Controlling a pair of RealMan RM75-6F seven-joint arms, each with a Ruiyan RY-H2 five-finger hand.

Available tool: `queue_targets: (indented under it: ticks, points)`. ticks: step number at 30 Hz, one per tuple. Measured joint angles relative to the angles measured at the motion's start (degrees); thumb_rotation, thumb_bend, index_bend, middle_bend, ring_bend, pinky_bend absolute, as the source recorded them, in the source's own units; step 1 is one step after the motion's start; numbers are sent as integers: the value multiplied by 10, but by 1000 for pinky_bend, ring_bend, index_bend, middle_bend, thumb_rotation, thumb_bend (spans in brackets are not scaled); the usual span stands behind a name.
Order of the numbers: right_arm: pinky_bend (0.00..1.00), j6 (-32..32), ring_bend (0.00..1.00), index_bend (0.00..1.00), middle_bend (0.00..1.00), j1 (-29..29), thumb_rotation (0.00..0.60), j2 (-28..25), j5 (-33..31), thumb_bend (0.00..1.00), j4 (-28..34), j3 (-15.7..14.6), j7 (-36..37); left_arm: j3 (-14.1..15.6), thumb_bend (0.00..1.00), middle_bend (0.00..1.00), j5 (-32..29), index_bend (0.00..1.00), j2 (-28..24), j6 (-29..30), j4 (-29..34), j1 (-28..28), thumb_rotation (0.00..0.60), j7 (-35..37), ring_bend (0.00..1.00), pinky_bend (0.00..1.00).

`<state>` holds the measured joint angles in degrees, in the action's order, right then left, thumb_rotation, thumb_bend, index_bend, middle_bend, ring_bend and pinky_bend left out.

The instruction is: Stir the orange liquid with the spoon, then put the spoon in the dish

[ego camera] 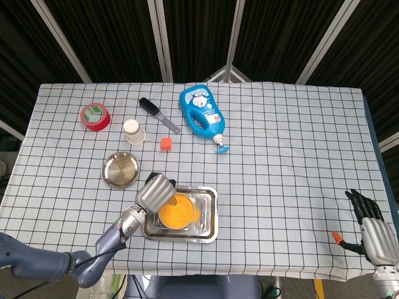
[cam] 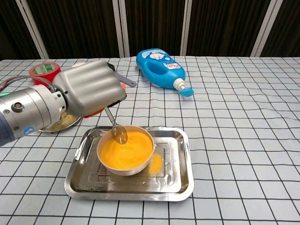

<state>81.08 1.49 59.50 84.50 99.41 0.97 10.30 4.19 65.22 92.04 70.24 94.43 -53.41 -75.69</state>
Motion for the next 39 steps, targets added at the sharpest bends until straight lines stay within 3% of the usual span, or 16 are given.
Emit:
queue_targets:
  ticks: [18, 29, 39]
  points:
    - [0, -4, 0, 0, 0, 2, 600, -1, -3, 311, -1, 2, 5, -12, 733, 1000, 4, 797, 40, -27, 9, 4, 600, 4, 1000, 1000]
    - [0, -3, 0, 0, 0, 2, 600, 0, -3, 311, -1, 1, 1, -11, 732, 1000, 35, 800, 6, -11, 47, 20, 600, 26, 1000, 1000]
    - [0, -5, 0, 0, 0, 2, 600, 0, -6, 311, 0, 1, 0, -16, 732, 1000, 37, 801, -17, -19, 29, 25, 600, 29, 1000, 1000]
